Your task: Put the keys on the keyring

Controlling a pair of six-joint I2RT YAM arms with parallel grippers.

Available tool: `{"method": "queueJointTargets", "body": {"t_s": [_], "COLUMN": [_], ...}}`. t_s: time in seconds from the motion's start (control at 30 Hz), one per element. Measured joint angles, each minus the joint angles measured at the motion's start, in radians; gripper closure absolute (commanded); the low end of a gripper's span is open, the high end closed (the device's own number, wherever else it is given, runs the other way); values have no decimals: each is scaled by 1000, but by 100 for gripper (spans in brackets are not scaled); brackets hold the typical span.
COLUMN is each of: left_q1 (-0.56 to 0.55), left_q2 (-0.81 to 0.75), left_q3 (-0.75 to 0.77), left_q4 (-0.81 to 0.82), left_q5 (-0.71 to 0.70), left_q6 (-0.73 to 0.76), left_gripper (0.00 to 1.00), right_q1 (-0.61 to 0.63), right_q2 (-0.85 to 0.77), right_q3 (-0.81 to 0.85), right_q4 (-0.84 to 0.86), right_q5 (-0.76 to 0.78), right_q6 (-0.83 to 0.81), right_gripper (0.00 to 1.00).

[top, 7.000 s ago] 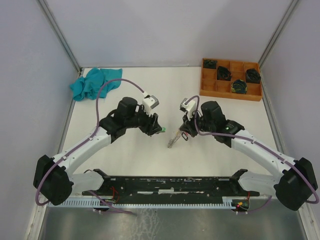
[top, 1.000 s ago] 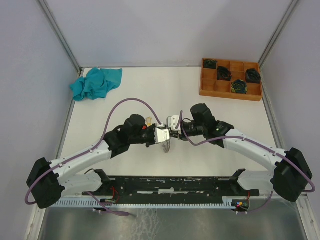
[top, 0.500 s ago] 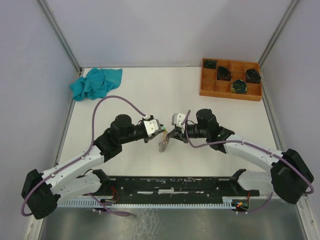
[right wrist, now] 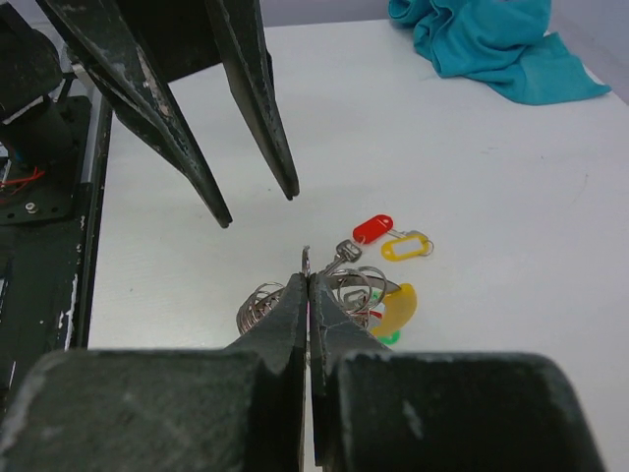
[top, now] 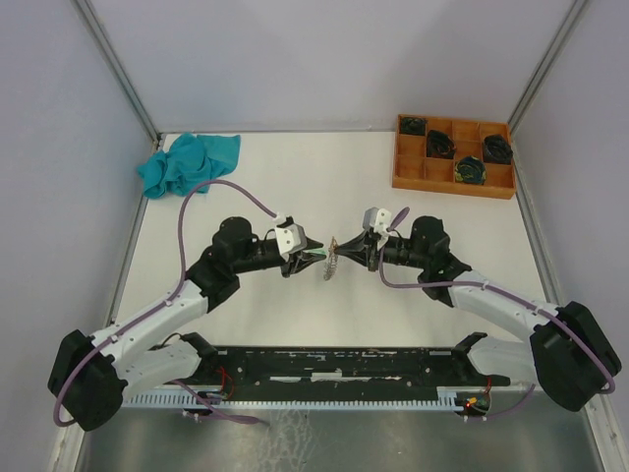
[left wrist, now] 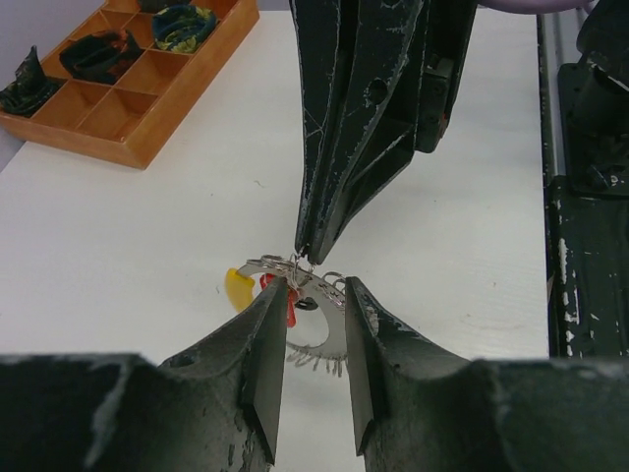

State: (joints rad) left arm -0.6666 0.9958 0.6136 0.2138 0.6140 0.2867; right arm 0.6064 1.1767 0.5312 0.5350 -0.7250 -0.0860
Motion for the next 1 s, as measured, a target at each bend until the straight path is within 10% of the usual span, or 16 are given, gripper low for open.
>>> {"method": "queueJointTargets", "body": {"t_s": [1.0], "left_q1": [39], "left_q2": [57], "left_q3": [1], "left_q4": [28], "left_q5": [113], "left_q6": [-24], "left_gripper": [72], "right_q1": [-6], "right_q2": [-18], "right_q3": [-12], "right_q4": [123], "right_q5": [-87], "right_q6": [74], "right_gripper": [99]}}
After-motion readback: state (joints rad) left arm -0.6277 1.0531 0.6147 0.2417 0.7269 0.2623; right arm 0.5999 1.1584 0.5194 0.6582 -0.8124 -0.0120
